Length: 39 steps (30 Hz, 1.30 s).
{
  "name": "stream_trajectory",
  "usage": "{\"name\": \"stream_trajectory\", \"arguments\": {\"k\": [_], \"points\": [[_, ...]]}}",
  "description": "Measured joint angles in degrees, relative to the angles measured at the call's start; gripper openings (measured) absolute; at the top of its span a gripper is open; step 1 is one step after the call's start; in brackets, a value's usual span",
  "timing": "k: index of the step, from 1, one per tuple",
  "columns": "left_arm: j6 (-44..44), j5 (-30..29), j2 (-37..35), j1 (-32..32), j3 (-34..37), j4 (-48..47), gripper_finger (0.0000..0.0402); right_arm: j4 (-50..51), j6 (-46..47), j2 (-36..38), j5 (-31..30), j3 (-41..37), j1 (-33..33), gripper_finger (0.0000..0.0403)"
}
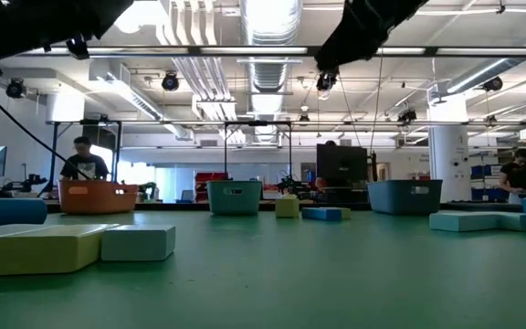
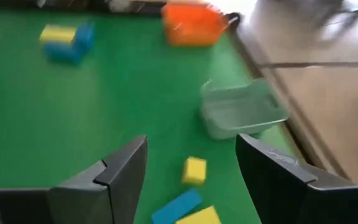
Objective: Sort & place blocks by color
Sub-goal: Put the yellow block into the gray bin
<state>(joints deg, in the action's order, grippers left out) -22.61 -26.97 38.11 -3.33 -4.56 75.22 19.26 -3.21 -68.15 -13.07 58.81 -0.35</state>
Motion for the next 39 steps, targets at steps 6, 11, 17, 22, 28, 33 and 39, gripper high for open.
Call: {"name": "stream_trajectory", "arguments": {"k": [6, 11, 17, 22, 28, 33, 39], "points": [[-7.33, 0.01, 0.11, 0.0, -0.04, 7.05, 0.0002, -0.15, -5.84, -6.14, 2.57, 1.04, -3.04, 0.0236], [-11.04, 0.01, 0.04, 0.0, -0.02, 8.63, 0.0002, -3.26, -1.67, -11.66, 1.28, 1.02, -5.69, 0.0237], [-14.04, 0.05, -0.86, 0.0, 0.1, 9.51, 0.0002, -6.62, 1.73, -17.49, 1.25, 1.0, -7.62, 0.0267], [-14.17, 0.06, -1.0, 0.0, 0.45, 9.48, 0.0002, -10.17, 4.0, -22.31, 1.04, 1.06, -8.38, 0.0296], [-15.65, 0.08, -0.4, 0.0, 1.18, 9.31, 0.0002, -6.11, 9.65, -29.38, 0.83, 5.19, -9.74, 0.03], [-15.5, 0.08, -0.33, 0.0, 1.18, 9.35, 0.0002, -0.94, 9.65, -35.22, 1.08, 10.38, -10.13, 0.029], [-15.45, 0.08, -0.28, 0.0, 1.2, 9.34, 0.0002, 3.5, 9.67, -39.03, 1.04, 13.63, -10.19, 0.0276]]}}
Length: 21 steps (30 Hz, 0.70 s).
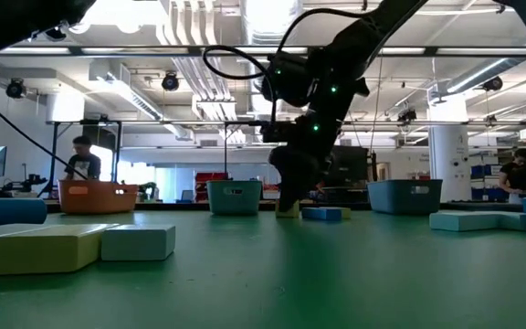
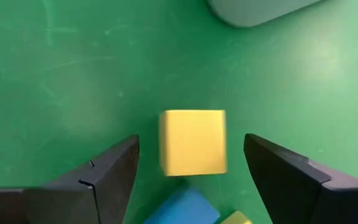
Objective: Sort & place blocks by color
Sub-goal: Put the yellow block into the gray bin
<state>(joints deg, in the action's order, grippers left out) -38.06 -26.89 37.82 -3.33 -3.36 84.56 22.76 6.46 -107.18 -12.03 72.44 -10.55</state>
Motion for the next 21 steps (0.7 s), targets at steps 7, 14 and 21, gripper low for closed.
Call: {"name": "stream_trajectory", "arguments": {"k": [7, 14, 21], "points": [[0.04, 0.0, 0.0, -0.01, 0.01, -0.01, 0.0002, -0.55, 0.86, -0.11, 0.07, 0.5, -0.41, 0.0222], [0.07, 0.0, -0.02, -0.02, 0.09, 0.0, 0.0002, -0.74, 2.62, -0.2, 2.71, 0.48, -1.2, 0.0124], [0.11, 0.01, 0.02, 0.0, 0.13, 0.0, 0.0002, -0.39, 2.64, -0.1, 3.5, 0.77, -1.25, 0.0117]]}}
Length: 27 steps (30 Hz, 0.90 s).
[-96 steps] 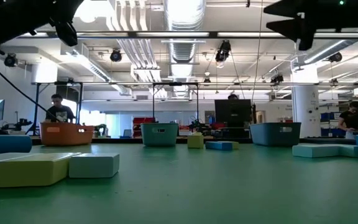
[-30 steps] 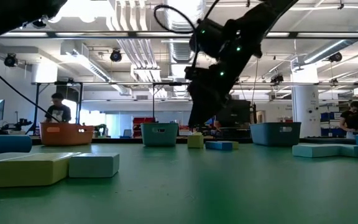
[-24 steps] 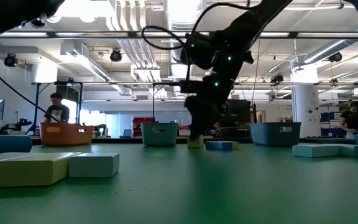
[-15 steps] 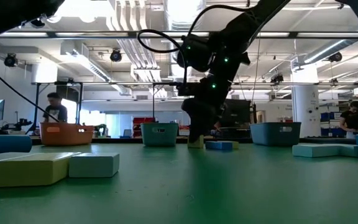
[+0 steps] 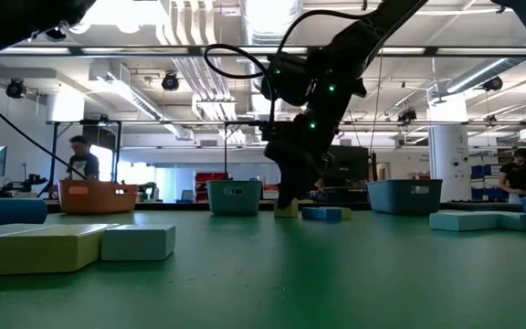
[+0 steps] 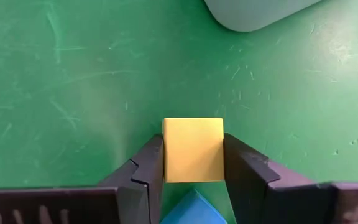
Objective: Sort & place blocks by color
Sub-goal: Put the yellow block into the gray bin
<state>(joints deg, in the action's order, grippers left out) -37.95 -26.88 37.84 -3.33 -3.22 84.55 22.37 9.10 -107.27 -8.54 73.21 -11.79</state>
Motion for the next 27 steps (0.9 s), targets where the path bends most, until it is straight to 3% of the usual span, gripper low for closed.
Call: {"name": "stream_trajectory", "arguments": {"k": [7, 14, 17, 27], "points": [[0.02, -0.01, -0.12, -0.02, 0.0, 0.02, 0.0002, 5.82, 2.11, 2.84, -0.28, 3.49, -0.59, 0.0117], [0.02, 0.01, -0.13, -0.01, 0.0, 0.01, 0.0002, 16.53, 15.34, 10.72, -3.29, 4.28, -5.23, 0.0117], [0.03, 0.01, -0.13, 0.0, 0.0, 0.0, 0.0002, 21.07, 20.18, 14.69, -3.7, 2.72, -8.7, 0.0117], [0.04, 0.01, -0.09, 0.0, 0.0, 0.0, 0.0002, 22.08, 29.96, 26.96, -11.25, -9.19, -18.44, 0.0117]]}}
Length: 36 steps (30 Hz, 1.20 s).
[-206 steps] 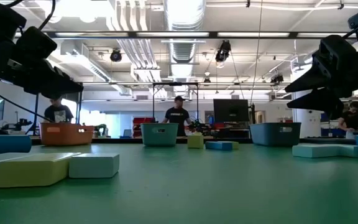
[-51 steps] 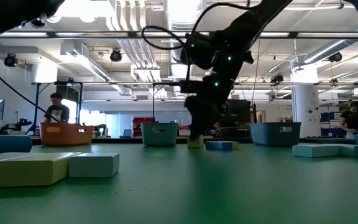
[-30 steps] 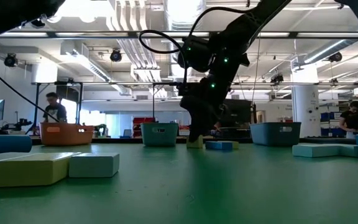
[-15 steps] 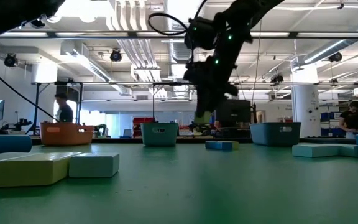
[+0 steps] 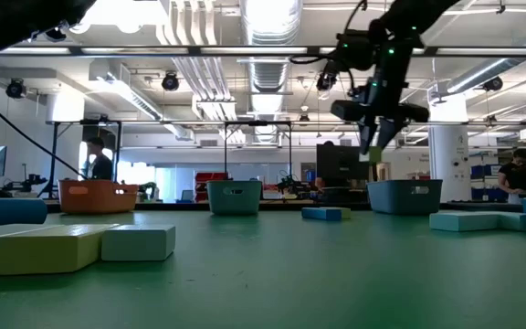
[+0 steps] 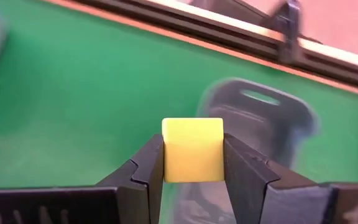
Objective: Sort & place blocks by color
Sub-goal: Put the yellow block into the gray bin, then put the blue block into the blue bin
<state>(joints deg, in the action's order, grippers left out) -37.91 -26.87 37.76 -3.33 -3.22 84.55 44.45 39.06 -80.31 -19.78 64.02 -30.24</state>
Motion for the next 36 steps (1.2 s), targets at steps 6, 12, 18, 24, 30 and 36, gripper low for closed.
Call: {"name": "stream_trajectory", "arguments": {"k": [6, 12, 18, 24, 30, 36], "points": [[0.0, 0.0, -0.02, 0.0, 0.0, 0.0, 0.0002, -1.46, 5.94, 4.76, -2.96, -8.75, -2.58, 0.0117], [0.0, 0.0, 0.0, 0.0, 0.0, 0.04, 0.0002, -10.76, 7.04, 5.18, -3.32, -14.92, -3.2, 0.0117], [-0.02, 0.0, -0.06, -0.01, -0.07, 0.1, 0.0002, -14.77, 7.04, 0.82, -3.26, -16.27, -3.3, 0.0117], [-0.02, 0.0, -0.06, -0.02, -0.15, 0.24, 0.0002, -15.21, 7.04, -1.86, -3.4, -15.08, -3.3, 0.0148], [-0.02, 0.0, -0.13, -0.02, -0.15, 0.32, 0.0002, -15.18, 7.02, -1.76, -4.29, -14.62, -3.3, 0.0192], [-0.02, 0.0, -0.13, -0.02, -0.01, 0.09, 0.0002, -14.69, 6.49, 1.14, -4.02, -14.62, -3.23, 0.0185]]}}
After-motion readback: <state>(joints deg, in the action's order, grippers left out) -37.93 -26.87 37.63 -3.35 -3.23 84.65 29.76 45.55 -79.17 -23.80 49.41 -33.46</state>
